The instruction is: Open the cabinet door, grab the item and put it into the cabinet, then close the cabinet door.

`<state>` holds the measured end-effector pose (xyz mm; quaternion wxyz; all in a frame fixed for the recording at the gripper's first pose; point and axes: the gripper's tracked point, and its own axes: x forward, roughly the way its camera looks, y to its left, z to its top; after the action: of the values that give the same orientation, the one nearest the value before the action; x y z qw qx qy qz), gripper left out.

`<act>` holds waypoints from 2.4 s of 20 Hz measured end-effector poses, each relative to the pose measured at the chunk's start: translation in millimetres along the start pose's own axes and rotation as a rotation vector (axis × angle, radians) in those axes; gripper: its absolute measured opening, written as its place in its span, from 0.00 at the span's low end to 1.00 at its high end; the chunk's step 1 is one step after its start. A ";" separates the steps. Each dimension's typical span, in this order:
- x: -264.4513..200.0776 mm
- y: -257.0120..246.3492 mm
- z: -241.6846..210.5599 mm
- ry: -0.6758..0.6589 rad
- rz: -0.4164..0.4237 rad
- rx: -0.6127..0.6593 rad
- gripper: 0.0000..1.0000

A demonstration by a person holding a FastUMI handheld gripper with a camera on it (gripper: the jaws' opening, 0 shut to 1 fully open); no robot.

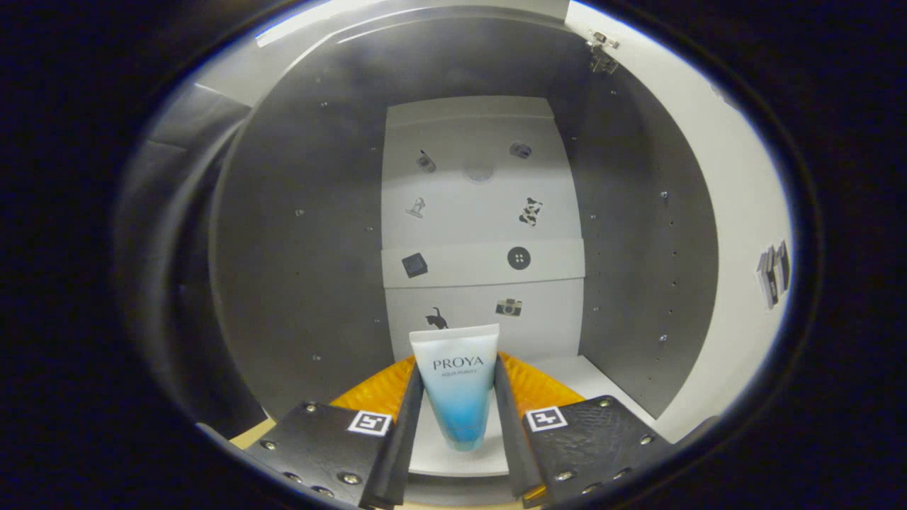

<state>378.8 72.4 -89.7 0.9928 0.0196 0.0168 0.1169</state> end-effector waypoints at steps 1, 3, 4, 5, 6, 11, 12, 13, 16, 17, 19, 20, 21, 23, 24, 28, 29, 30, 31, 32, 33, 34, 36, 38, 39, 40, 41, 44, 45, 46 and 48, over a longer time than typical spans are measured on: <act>5.2 -2.8 -6.3 0.013 -0.015 -0.011 0.54; 14.5 -7.3 -21.0 0.048 -0.029 -0.023 0.54; 17.0 -6.7 -26.4 0.060 -0.032 -0.018 0.55; 18.1 -7.7 -30.7 0.068 -0.038 -0.010 0.55; 19.2 -9.5 -35.3 0.075 -0.043 -0.003 0.55; 19.4 -15.2 -36.2 0.077 -0.067 0.024 0.55; 20.2 -14.7 -36.8 0.081 -0.068 0.039 0.55; 17.7 -14.8 -33.9 0.077 -0.067 0.050 0.61; 15.9 -20.2 -30.0 0.070 -0.087 0.049 0.80; 11.2 -19.2 -28.8 0.070 -0.084 0.049 0.84; -2.4 -20.4 -25.0 0.072 -0.096 0.042 0.99; -11.0 -18.3 -21.7 0.065 -0.096 0.034 1.00; -21.7 -16.8 -17.0 0.057 -0.099 0.026 1.00; -48.1 -11.5 -11.0 0.058 -0.094 0.024 1.00; -62.4 -10.0 -8.4 0.061 -0.096 0.025 1.00; -134.3 -11.7 5.2 0.060 -0.131 -0.001 1.00; -154.7 -11.0 7.2 0.071 -0.139 0.001 1.00; -175.0 -10.5 9.1 0.077 -0.145 -0.004 1.00; -196.1 -11.3 16.1 0.068 -0.154 -0.013 1.00; -215.4 -12.9 20.9 0.061 -0.163 -0.019 1.00; -235.7 -15.4 25.0 0.055 -0.178 -0.023 1.00; -255.2 -19.8 27.8 0.052 -0.193 -0.025 1.00; -298.8 -33.7 31.9 0.053 -0.237 -0.023 1.00; -338.3 -56.0 33.4 0.055 -0.295 -0.035 1.00; -357.7 -72.2 33.9 0.059 -0.333 -0.046 1.00; -377.8 -86.7 33.2 0.065 -0.372 -0.047 1.00; -397.8 -101.3 33.7 0.068 -0.410 -0.039 1.00; -447.0 -134.5 39.0 0.062 -0.498 0.000 1.00; -460.2 -147.4 41.4 0.057 -0.528 0.011 1.00; -472.8 -157.7 41.1 0.054 -0.550 0.025 1.00; -493.7 -182.7 42.9 0.056 -0.606 0.035 1.00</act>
<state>-57.3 -221.6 -40.5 0.9811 0.0277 0.0511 -0.1845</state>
